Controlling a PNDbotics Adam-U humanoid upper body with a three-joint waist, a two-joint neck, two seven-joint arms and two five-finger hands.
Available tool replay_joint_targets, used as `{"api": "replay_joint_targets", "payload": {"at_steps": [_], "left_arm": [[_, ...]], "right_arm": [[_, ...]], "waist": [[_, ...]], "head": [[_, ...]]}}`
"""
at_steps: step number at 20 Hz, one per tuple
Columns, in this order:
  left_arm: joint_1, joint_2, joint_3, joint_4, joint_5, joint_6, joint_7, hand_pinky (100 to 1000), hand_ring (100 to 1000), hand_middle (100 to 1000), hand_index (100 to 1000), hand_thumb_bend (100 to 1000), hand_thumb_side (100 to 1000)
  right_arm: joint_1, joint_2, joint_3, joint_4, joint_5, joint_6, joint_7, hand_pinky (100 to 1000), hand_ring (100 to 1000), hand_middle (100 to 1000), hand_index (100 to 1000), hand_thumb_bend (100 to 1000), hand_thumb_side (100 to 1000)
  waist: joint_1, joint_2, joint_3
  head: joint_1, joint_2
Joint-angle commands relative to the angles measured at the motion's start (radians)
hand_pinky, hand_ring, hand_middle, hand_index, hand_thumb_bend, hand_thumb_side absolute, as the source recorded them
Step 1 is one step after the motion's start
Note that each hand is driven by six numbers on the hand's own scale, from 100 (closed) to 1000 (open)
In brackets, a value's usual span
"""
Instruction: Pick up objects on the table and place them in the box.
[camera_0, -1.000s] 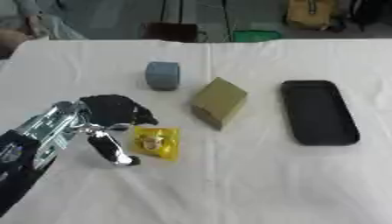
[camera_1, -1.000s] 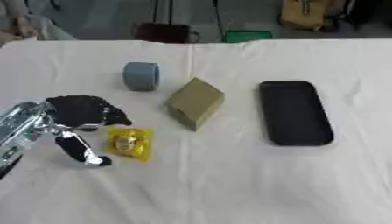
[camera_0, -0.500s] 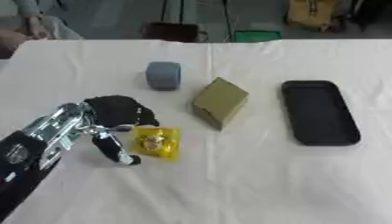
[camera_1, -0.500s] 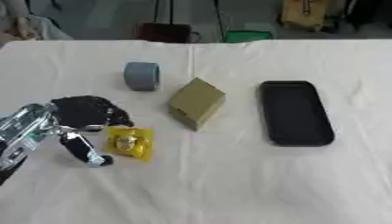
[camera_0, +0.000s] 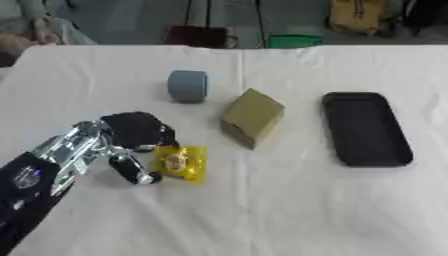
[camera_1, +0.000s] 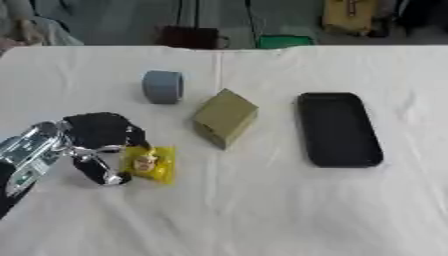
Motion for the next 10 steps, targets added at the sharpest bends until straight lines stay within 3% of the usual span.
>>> {"api": "replay_joint_targets", "payload": {"at_steps": [1,3,5,7,10], "left_arm": [[-0.013,0.009,0.003,0.003,0.000,0.006,0.009,687,598,640,805,272,376],[-0.012,0.007,0.003,0.008,0.009,0.012,0.013,681,585,625,793,254,367],[-0.012,0.006,0.008,0.006,0.019,0.021,0.025,662,542,578,751,155,325],[-0.009,0.005,0.014,0.000,0.037,0.036,0.043,653,527,559,733,112,307],[-0.005,0.005,0.021,-0.009,0.068,0.055,0.060,649,519,549,724,100,296]], "right_arm": [[-0.006,-0.015,-0.005,-0.022,-0.009,-0.004,0.001,667,545,770,846,100,646],[-0.005,-0.015,-0.005,-0.022,-0.009,-0.004,0.000,667,545,770,846,100,646],[-0.005,-0.014,-0.006,-0.023,-0.009,-0.004,0.000,667,545,770,846,100,646],[-0.005,-0.014,-0.006,-0.023,-0.009,-0.004,0.000,667,546,770,846,100,646],[-0.004,-0.014,-0.006,-0.024,-0.009,-0.003,-0.001,667,546,770,846,100,646]], "waist": [[-0.001,-0.011,-0.002],[-0.001,-0.011,-0.003],[-0.001,-0.011,-0.002],[-0.001,-0.011,-0.002],[-0.001,-0.011,-0.002]], "head": [[0.002,0.004],[0.002,0.004],[0.002,0.004],[0.002,0.004],[0.002,0.004]]}}
